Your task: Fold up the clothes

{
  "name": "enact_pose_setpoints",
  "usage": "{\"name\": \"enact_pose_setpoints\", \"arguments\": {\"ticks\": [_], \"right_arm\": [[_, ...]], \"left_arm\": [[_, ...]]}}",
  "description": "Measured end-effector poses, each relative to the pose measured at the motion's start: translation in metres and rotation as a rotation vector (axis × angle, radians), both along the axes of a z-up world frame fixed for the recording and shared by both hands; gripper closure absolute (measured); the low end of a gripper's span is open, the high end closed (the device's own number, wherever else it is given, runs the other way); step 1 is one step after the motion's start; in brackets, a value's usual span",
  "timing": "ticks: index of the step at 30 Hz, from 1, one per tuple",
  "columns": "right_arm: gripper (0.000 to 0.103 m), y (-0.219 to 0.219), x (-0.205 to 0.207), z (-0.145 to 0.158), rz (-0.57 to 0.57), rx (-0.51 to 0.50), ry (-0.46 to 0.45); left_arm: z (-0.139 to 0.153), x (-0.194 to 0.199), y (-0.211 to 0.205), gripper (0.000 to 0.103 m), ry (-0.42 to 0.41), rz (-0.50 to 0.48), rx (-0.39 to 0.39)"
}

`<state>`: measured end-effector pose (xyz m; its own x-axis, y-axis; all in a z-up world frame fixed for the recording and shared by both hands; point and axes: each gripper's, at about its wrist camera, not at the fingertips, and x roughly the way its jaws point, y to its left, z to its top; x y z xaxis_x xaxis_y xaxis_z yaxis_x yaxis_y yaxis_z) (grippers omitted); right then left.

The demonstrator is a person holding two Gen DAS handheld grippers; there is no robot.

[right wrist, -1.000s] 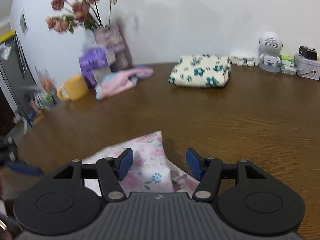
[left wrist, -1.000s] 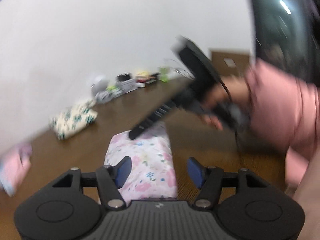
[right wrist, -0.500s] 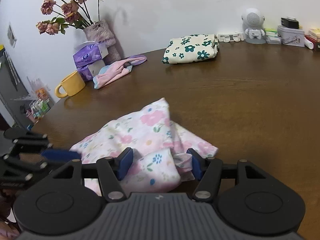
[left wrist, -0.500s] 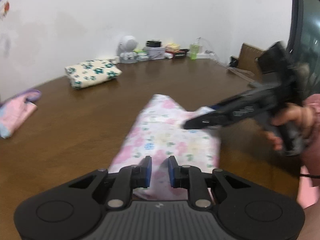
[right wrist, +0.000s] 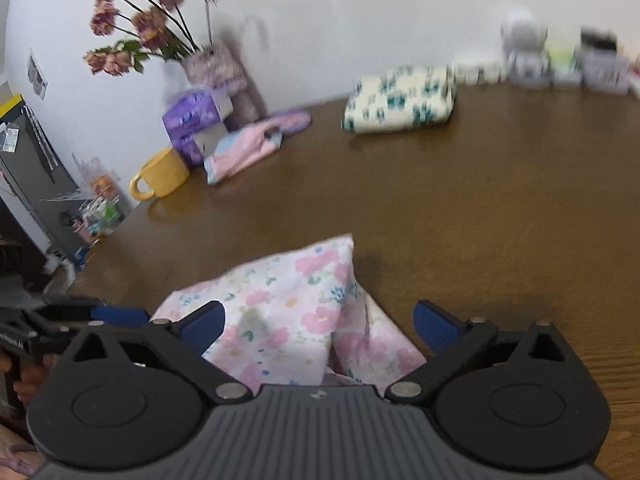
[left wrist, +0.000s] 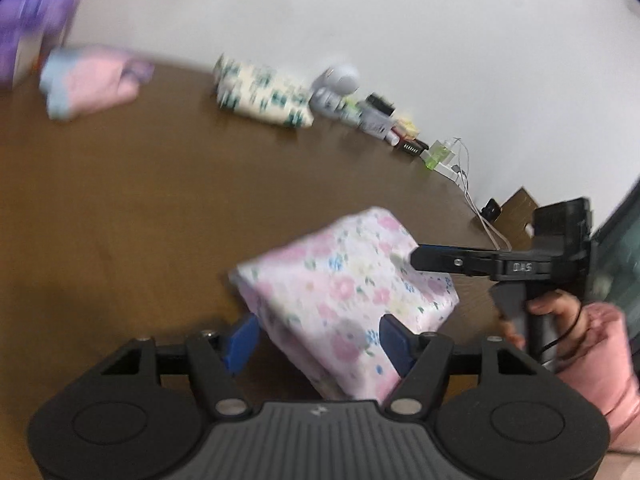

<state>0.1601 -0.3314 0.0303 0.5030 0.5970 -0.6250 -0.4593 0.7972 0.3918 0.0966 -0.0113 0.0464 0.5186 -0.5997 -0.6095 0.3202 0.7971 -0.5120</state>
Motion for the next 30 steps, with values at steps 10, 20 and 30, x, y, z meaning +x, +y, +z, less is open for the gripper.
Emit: {"name": "enact_pose_setpoints", "arguments": {"ticks": [10, 20, 30], "right_arm": [[0.032, 0.002, -0.019, -0.021, 0.034, 0.149, 0.169], [0.061, 0.037, -0.051, -0.026, 0.000, 0.216, 0.190], [0.031, 0.016, -0.075, -0.020, -0.145, 0.246, 0.083]], "left_arm": [[-0.022, 0.020, -0.001, 0.043, 0.110, 0.033, -0.103], [-0.017, 0.039, 0.005, 0.056, 0.034, -0.030, 0.024], [-0.008, 0.014, 0.024, 0.046, -0.032, 0.021, -0.046]]}}
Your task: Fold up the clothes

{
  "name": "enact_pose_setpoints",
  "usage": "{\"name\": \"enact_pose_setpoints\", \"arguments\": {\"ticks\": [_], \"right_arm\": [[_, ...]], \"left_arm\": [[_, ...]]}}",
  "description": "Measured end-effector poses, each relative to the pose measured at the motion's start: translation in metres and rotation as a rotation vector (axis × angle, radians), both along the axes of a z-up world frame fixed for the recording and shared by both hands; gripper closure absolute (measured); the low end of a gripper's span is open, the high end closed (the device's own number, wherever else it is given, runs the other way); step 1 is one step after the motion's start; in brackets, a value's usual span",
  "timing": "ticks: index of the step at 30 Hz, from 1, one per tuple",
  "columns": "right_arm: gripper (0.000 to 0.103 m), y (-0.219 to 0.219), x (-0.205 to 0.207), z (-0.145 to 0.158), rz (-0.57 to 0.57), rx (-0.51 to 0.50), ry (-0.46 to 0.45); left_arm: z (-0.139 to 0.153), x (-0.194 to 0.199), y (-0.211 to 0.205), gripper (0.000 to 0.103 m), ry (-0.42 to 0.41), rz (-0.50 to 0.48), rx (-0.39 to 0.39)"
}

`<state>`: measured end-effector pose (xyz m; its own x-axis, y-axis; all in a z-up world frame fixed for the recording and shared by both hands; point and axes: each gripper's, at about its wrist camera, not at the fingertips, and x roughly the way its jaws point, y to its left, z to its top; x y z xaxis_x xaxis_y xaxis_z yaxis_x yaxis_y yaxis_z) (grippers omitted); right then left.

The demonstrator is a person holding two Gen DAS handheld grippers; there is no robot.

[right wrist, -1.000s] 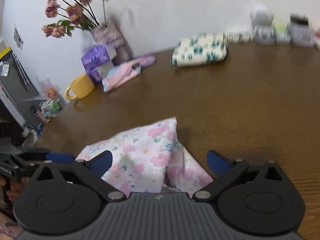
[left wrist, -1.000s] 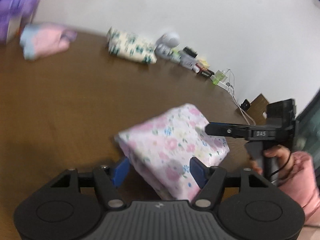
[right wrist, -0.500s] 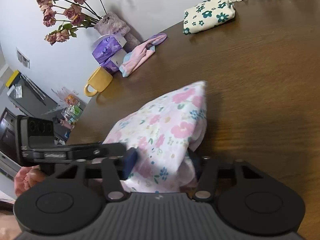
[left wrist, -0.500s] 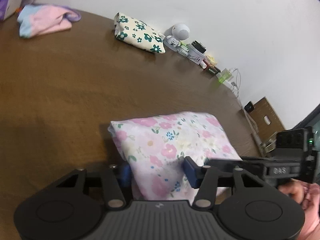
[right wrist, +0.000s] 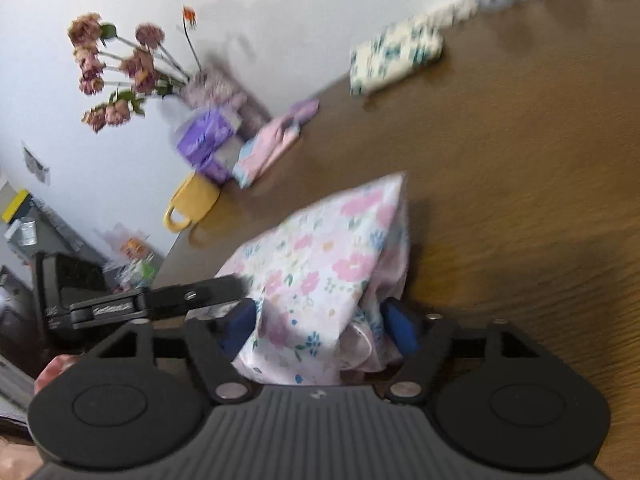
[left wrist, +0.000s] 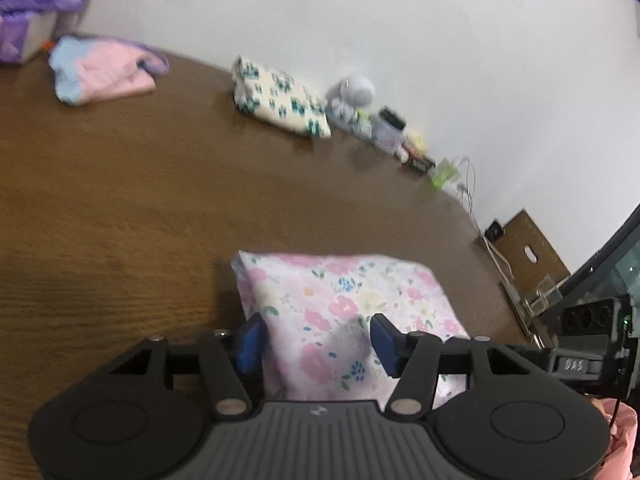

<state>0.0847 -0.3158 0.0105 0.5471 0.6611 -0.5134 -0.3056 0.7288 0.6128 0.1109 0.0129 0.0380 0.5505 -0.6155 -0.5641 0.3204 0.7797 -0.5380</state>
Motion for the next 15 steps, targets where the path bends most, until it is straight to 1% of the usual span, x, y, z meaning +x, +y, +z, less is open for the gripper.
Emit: {"name": "enact_pose_setpoints", "arguments": {"ticks": [2, 4, 5, 6, 7, 8, 9, 10, 11, 14, 15], "right_arm": [[0.030, -0.008, -0.009, 0.016, -0.046, -0.035, -0.077], [0.031, -0.003, -0.017, 0.033, -0.043, -0.111, -0.187], [0.033, -0.001, -0.021, 0.041, -0.042, -0.150, -0.242], [0.038, 0.002, -0.025, 0.049, -0.040, -0.188, -0.298], [0.054, 0.013, -0.024, 0.051, -0.005, -0.238, -0.325], [0.065, 0.024, -0.023, 0.053, 0.031, -0.288, -0.352], [0.069, 0.034, -0.022, 0.055, 0.067, -0.337, -0.379], [0.073, 0.045, -0.019, 0.053, 0.093, -0.378, -0.382], [0.074, 0.051, -0.014, 0.048, 0.112, -0.409, -0.379], [0.074, 0.065, -0.004, 0.036, 0.143, -0.483, -0.370], [0.074, 0.065, -0.001, 0.032, 0.143, -0.491, -0.361]], "left_arm": [[0.007, -0.011, 0.007, 0.044, -0.051, 0.019, 0.011], [0.013, -0.023, 0.011, 0.046, -0.108, 0.029, 0.031], [0.016, -0.029, 0.013, 0.048, -0.136, 0.034, 0.041], [0.018, -0.035, 0.009, 0.051, -0.165, 0.019, 0.071], [0.020, -0.042, 0.005, 0.063, -0.194, 0.002, 0.103], [0.020, -0.048, 0.000, 0.072, -0.213, -0.020, 0.134], [0.020, -0.053, -0.006, 0.075, -0.230, -0.044, 0.165], [0.019, -0.057, -0.012, 0.077, -0.241, -0.064, 0.193], [0.016, -0.061, -0.018, 0.078, -0.246, -0.086, 0.214], [0.008, -0.062, -0.031, 0.079, -0.237, -0.123, 0.238], [0.005, -0.061, -0.034, 0.079, -0.235, -0.126, 0.247]]}}
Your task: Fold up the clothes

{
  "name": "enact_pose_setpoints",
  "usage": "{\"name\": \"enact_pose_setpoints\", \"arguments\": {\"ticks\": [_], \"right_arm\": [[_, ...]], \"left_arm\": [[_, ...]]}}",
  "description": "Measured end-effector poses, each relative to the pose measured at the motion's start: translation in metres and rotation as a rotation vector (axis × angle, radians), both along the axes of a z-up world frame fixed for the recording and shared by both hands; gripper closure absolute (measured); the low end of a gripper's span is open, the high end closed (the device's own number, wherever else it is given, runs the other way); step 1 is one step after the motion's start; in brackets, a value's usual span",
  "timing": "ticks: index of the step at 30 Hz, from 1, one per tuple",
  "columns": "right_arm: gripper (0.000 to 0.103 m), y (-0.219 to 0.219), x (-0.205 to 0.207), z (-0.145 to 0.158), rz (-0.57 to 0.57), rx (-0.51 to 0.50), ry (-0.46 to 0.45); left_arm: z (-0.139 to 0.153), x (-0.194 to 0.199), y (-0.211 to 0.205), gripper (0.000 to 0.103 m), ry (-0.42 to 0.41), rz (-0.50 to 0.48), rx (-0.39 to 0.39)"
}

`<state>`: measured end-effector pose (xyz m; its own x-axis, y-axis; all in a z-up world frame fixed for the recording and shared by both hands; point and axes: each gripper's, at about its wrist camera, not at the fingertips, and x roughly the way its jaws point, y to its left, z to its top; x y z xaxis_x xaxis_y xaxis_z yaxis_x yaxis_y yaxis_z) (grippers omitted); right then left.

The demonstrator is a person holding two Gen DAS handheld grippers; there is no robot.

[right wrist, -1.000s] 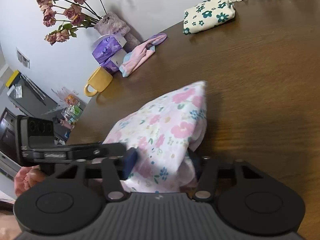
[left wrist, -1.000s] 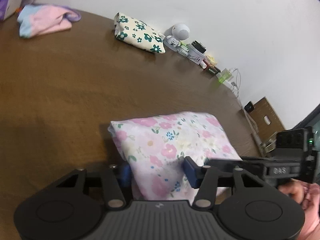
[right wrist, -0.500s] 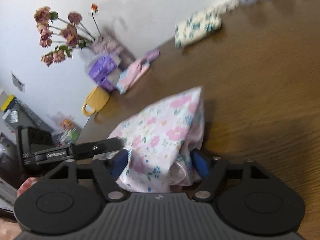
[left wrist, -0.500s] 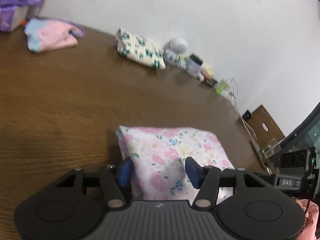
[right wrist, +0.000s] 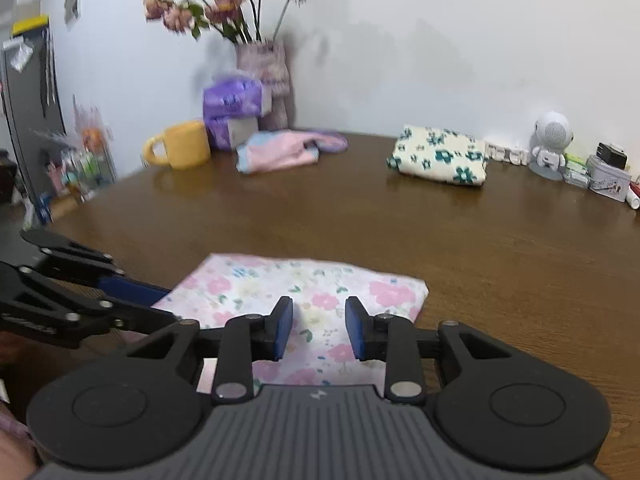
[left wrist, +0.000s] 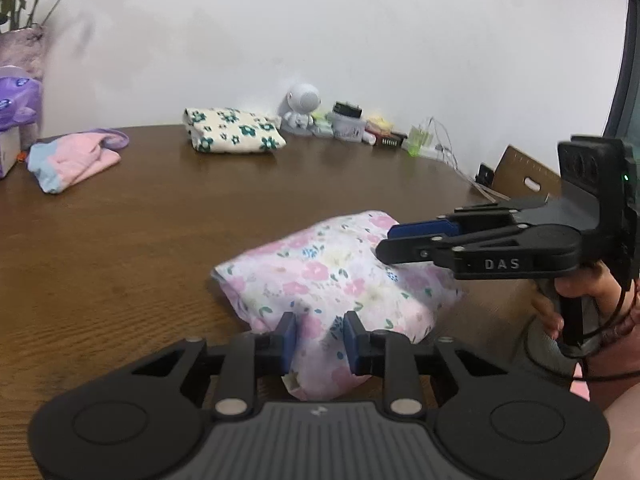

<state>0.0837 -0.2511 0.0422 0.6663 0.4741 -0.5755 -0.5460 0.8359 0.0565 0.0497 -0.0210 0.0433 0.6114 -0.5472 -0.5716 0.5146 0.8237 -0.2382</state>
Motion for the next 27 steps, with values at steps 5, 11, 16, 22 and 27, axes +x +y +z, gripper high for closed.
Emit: {"name": "enact_pose_setpoints", "arguments": {"ticks": [5, 11, 16, 22, 27], "right_arm": [[0.069, -0.017, 0.005, -0.010, -0.027, 0.082, 0.047], [0.027, -0.066, -0.013, 0.005, -0.038, 0.228, 0.078], [0.027, -0.096, -0.030, 0.007, -0.032, 0.136, 0.079], [0.041, -0.095, -0.038, -0.011, 0.018, -0.103, 0.043], [0.056, -0.077, -0.026, -0.022, 0.098, -0.188, -0.020]], "left_arm": [[-0.005, 0.005, 0.000, 0.076, 0.022, 0.011, -0.010], [0.016, -0.003, 0.018, 0.051, -0.035, 0.035, -0.056], [0.038, -0.018, -0.017, 0.047, -0.179, -0.151, 0.096], [0.024, -0.027, -0.100, 0.046, -0.295, -0.368, 0.450], [0.000, -0.027, -0.146, 0.046, -0.345, -0.422, 0.626]]}}
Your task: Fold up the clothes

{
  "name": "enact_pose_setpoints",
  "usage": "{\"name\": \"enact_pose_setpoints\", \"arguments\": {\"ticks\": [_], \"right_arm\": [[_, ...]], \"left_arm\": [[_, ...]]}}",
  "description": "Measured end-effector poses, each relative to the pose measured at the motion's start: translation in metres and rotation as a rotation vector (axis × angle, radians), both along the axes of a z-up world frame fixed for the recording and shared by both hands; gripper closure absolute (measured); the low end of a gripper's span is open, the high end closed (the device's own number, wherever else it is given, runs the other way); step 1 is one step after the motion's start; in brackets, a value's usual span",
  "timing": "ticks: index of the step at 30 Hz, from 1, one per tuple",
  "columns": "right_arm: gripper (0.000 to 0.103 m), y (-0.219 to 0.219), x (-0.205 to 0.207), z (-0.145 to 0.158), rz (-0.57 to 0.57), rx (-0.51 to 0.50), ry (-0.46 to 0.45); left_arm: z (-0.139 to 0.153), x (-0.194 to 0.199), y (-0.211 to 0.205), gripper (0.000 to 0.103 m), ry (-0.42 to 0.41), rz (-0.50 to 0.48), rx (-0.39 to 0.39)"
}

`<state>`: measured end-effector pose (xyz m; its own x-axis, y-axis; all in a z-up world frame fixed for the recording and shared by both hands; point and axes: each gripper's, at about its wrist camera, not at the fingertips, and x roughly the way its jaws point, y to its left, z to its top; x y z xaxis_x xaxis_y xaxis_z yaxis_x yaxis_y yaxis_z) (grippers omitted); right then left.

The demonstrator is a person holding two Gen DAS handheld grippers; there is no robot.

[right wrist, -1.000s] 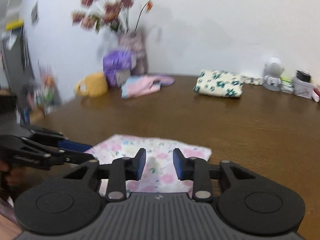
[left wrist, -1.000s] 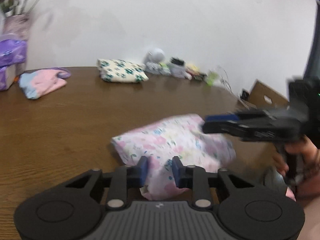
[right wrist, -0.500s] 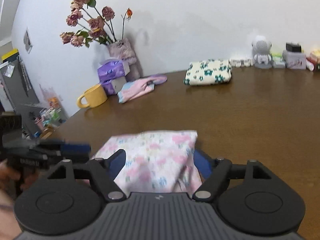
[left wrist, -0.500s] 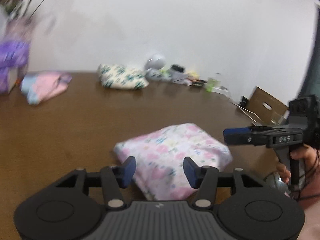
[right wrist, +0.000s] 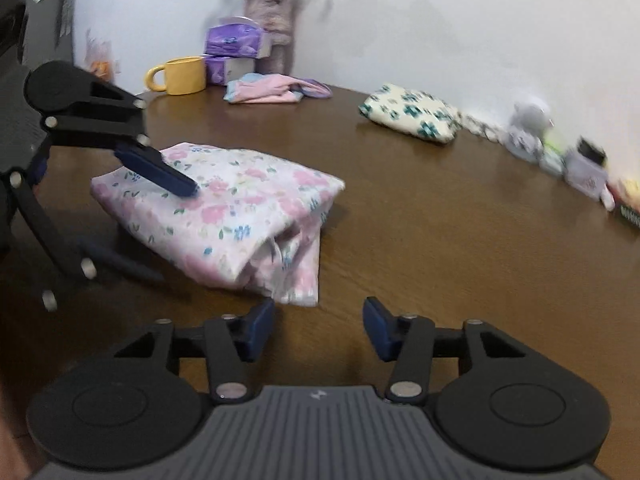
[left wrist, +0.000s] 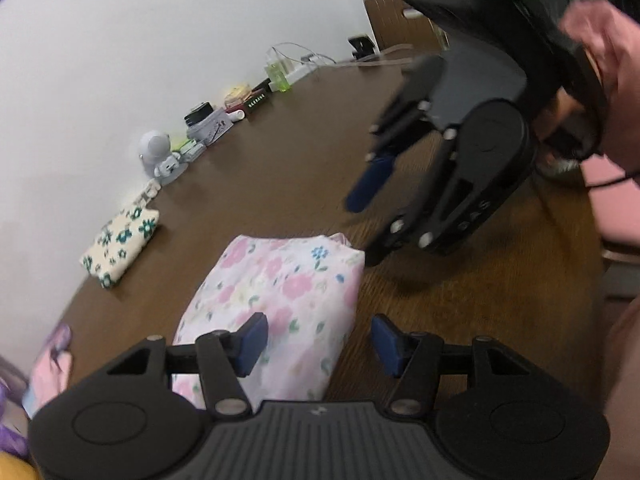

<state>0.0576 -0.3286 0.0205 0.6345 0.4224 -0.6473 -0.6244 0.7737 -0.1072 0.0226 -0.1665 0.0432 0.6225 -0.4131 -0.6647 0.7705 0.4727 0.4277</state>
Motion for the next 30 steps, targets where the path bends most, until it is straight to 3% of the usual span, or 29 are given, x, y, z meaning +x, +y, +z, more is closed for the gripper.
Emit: {"name": "enact_pose_setpoints", "arguments": {"ticks": [3, 6, 8, 10, 18, 21, 23, 30], "right_arm": [[0.062, 0.009, 0.007, -0.003, 0.073, -0.014, -0.010], [0.072, 0.012, 0.013, -0.006, 0.130, -0.003, 0.006], [0.093, 0.014, 0.016, -0.006, 0.151, 0.010, 0.016], [0.097, 0.017, 0.017, -0.007, 0.163, 0.020, 0.019], [0.098, 0.031, 0.001, -0.008, 0.167, 0.061, 0.035], [0.086, 0.022, 0.001, -0.007, 0.138, 0.091, 0.052], [0.059, 0.010, -0.006, -0.003, 0.103, 0.123, 0.052], [0.058, -0.026, -0.030, 0.019, -0.003, 0.292, 0.008]], "left_arm": [[-0.008, 0.003, -0.014, 0.051, -0.051, 0.017, 0.053], [-0.012, 0.007, -0.019, 0.065, -0.062, 0.025, 0.077], [-0.010, 0.008, -0.019, 0.080, -0.073, 0.036, 0.069], [-0.003, 0.011, -0.017, 0.087, -0.069, 0.057, 0.038], [-0.002, 0.018, -0.023, 0.087, -0.057, 0.052, 0.027], [-0.001, 0.016, -0.018, 0.076, -0.029, 0.051, -0.002], [0.005, 0.012, -0.011, 0.062, 0.002, 0.039, -0.053], [0.033, 0.001, 0.041, 0.043, 0.114, 0.075, -0.308]]}}
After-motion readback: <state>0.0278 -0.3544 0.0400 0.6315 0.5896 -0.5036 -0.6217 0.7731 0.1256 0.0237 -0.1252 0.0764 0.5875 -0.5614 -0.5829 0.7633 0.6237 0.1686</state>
